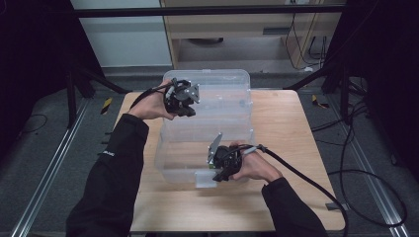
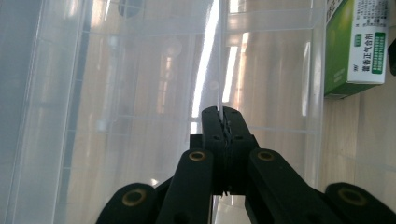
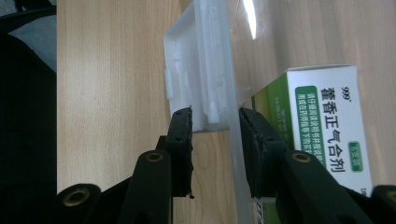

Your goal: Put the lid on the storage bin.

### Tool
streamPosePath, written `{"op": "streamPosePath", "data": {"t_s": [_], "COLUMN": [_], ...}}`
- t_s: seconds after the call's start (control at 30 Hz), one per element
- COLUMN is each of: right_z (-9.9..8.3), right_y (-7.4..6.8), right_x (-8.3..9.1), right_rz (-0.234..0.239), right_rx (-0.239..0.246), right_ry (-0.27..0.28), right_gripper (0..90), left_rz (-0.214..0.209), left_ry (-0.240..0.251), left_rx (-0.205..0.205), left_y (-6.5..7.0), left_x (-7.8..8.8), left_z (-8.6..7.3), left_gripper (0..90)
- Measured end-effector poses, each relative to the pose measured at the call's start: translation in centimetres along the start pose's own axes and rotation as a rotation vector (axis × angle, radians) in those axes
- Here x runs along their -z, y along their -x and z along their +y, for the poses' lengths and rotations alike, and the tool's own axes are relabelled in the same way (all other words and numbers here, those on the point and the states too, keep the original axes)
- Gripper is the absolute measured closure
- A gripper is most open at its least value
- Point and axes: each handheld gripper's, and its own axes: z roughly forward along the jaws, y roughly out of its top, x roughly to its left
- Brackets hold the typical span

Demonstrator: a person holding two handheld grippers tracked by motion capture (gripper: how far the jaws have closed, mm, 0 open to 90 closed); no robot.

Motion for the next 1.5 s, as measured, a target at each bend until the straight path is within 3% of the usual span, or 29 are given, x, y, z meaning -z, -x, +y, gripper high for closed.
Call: {"op": "streamPosePath", "data": {"t_s": [0.83, 1.27, 1.5], "right_z": [0.0, 0.0, 0.0], "right_y": [-0.3, -0.4, -0.5], "right_x": [0.0, 0.1, 0.1], "right_rz": [-0.019, -0.022, -0.033], "right_rx": [0.007, 0.007, 0.012], "right_ry": [-0.001, 0.002, 0.0], "right_gripper": [66.4, 66.1, 65.9], "left_rz": [0.029, 0.026, 0.027], "left_ry": [0.0, 0.008, -0.01], "left_rx": [-0.001, -0.005, -0.001], "left_y": [4.0, 5.5, 6.2], "left_x": [1.0, 1.2, 1.2], "left_z": [-0.1, -0.4, -0.4], "left_gripper": [89.3, 89.2, 89.0]}}
